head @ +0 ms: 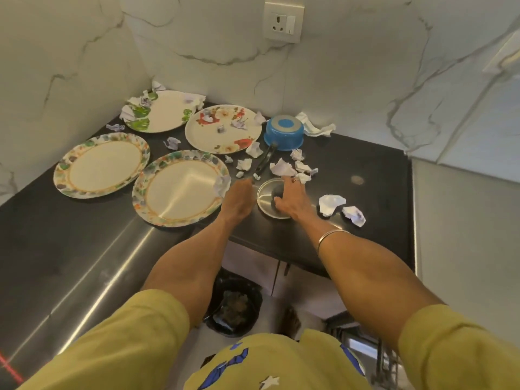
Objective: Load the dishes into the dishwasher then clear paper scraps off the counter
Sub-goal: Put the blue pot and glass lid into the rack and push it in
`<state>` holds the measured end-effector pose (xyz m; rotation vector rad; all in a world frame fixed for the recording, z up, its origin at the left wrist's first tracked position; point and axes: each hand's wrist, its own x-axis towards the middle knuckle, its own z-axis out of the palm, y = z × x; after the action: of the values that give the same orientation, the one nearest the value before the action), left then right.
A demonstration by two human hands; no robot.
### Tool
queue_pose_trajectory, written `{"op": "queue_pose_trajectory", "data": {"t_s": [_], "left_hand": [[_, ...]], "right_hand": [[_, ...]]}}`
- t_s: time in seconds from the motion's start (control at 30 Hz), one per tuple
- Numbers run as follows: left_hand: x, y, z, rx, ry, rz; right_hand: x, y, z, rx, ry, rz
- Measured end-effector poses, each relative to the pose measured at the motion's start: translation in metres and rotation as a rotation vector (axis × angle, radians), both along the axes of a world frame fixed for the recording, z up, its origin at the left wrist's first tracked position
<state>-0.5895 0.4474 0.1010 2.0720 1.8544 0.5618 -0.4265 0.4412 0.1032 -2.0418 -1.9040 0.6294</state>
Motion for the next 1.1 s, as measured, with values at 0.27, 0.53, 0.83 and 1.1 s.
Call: {"op": "queue_pose_trajectory", "data": {"t_s": [0.27,0.53,0.83,1.1], "left_hand": [[0.036,0.057,-0.002,-0.05,0.013,0.137],[0.061,0.087,-0.01,-0.12,0.05,0.134],[0.075,0.137,-0.013,-0.28,0.129,0.137],[0.069,0.165,-0.029,-0.348,0.218,0.102]], "right_hand": [[0.031,0.034,-0.018,-0.031,0.035,0.18],[0.054,0.056,-0.03,-0.037,0.08,0.303],[0.065,0.071,-0.034,-0.02,0.062,0.395],[0.075,0.1,-0.028,0.046,0.0,0.406]]}}
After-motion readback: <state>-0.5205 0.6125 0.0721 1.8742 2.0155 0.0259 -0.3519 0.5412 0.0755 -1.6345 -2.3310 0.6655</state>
